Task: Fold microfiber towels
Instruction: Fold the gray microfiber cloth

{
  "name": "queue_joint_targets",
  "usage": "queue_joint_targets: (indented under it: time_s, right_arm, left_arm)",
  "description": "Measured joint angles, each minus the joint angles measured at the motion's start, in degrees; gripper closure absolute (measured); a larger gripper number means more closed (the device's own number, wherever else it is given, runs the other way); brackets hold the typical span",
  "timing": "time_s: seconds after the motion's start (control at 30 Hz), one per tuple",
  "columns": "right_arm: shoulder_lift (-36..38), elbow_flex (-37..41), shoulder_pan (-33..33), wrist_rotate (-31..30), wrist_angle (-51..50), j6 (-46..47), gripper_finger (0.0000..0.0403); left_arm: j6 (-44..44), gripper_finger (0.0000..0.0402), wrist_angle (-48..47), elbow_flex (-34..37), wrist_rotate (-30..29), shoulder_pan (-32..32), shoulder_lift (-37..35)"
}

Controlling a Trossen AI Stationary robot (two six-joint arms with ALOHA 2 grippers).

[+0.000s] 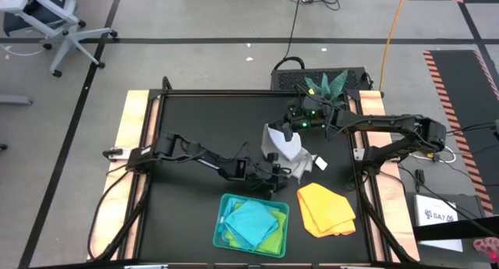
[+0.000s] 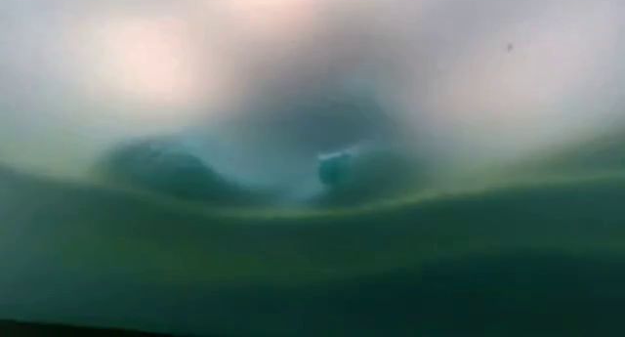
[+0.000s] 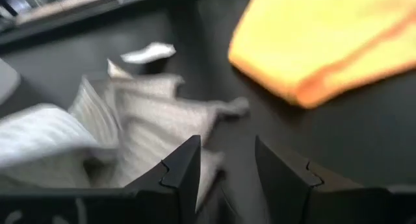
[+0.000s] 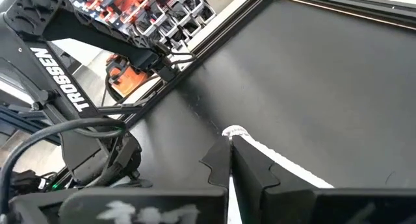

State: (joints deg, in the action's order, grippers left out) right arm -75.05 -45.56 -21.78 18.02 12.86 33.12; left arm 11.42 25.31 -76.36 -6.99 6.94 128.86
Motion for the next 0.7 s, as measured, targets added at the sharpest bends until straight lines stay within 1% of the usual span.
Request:
queue_joint_targets:
  time_s: [0.1,0.17,0.23,0.47,0.7]
  right_arm:
    - [0.0,0.0,0.0,0.0,-0.1,0.1,0.0403]
    - [0.0,0.0,0.0,0.0,-0.2,0.2,0.0403]
    - [0.0,0.0,0.0,0.0,-0.2,0.2,0.0403]
    - [0.0,0.0,0.1,0.0,0.0,0.2,0.0403]
    - [0.0,0.0,0.1,0.0,0.2,0.2,0.0403]
  left_arm:
    - [-0.2,0.0252,-0.3,-1.6,1.1,0.0,1.6]
    - [-0.1,0.0252,-3.0,-2.2,1.1,0.0,2.0]
    - [0.7,0.0252,-3.3,-3.6,1.0,0.0,2.9]
    - [1.9,0.0252,-4.3,-4.1,-2.2,-0.6,3.1]
    - [-2.2,0.0256,-7.0,-4.2,-2.0,-1.9,3.1]
